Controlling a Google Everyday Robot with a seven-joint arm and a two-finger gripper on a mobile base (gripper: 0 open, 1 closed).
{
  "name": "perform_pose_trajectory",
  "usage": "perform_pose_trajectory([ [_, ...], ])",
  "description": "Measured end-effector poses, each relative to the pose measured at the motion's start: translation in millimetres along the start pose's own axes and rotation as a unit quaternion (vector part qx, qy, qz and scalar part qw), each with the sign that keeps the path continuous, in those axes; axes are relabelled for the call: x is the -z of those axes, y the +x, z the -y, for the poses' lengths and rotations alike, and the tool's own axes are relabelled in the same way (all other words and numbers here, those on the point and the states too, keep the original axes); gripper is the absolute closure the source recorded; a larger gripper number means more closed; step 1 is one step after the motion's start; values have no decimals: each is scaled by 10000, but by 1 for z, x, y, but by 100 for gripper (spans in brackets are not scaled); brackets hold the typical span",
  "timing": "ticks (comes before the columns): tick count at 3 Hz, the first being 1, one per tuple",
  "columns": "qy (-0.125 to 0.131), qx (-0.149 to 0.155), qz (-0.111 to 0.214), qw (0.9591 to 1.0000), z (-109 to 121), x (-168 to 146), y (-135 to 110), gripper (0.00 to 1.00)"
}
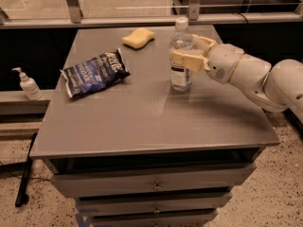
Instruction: Place blue plastic bottle upright
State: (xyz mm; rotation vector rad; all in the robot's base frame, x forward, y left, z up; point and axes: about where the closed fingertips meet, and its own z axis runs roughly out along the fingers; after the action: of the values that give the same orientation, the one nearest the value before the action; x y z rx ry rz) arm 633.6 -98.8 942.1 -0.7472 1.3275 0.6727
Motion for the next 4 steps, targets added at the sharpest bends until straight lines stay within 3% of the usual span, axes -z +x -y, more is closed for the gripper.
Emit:
perform_pose_trajectory([
  [2, 1, 0, 1, 10000, 0, 0, 0, 100],
  [3, 308, 15, -115, 9995, 11, 31, -33, 100],
  [4, 522, 42, -778, 9956, 4, 66, -43, 83],
])
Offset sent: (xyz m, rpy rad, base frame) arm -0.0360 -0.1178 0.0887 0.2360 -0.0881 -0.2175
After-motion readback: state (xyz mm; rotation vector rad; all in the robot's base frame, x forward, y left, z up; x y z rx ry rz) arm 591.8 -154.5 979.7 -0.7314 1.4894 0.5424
